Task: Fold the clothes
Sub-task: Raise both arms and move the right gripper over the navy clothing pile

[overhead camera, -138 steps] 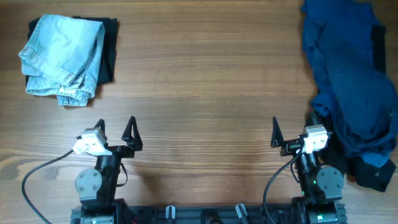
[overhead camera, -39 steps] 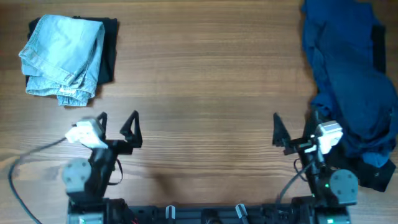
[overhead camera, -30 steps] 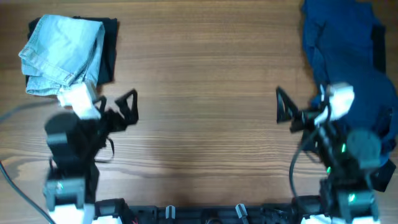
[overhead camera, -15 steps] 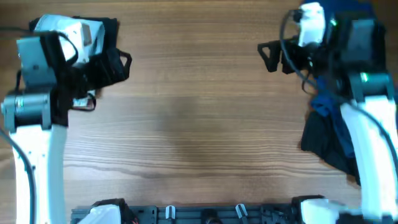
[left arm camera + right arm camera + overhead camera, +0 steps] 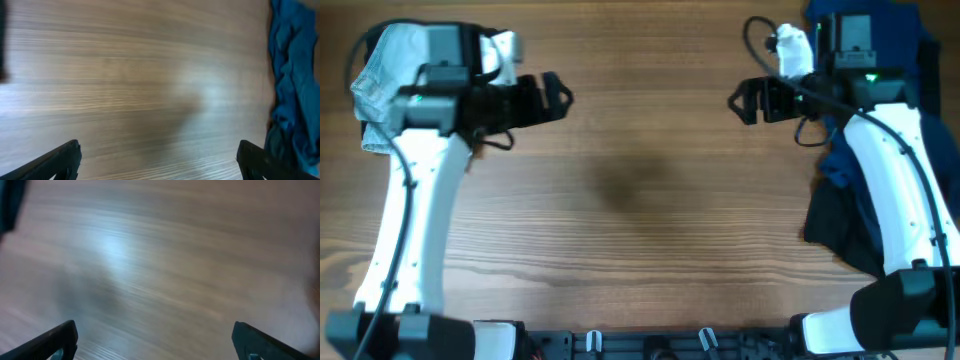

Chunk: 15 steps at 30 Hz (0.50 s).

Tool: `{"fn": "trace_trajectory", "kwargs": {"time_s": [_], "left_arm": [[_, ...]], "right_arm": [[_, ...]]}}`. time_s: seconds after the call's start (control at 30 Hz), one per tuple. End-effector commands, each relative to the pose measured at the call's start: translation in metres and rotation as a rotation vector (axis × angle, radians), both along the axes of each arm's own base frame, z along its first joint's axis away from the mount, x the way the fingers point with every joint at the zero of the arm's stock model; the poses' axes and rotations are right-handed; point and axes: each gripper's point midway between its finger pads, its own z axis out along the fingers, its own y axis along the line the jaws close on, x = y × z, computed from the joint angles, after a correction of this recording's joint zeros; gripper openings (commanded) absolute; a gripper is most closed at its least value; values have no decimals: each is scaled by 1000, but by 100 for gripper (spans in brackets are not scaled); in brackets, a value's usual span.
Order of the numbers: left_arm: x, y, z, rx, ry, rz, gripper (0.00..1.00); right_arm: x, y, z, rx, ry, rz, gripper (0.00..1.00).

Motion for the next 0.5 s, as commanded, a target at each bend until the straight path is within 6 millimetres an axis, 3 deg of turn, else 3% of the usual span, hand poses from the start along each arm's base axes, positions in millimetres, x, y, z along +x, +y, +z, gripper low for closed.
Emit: {"fn": "trace_trajectory", "kwargs": {"time_s": [0.0,0.13,0.27,0.47], "left_arm": [[6,-39,-9,54,-28,-121,100],[10,-67,-15,138,-72,-156,99],[13,-91,-11,176,-128,-154,99],[12,-115,-3,159,-182,-195,99]], "right_arm": [[-4,-92,-10,-67,116,-530,100],[-19,-142,-19,-75,159,-680,96],[-29,-177,-40,-152,159,-681,90],[-25,-199,-68,-215,105,-698,86]]}}
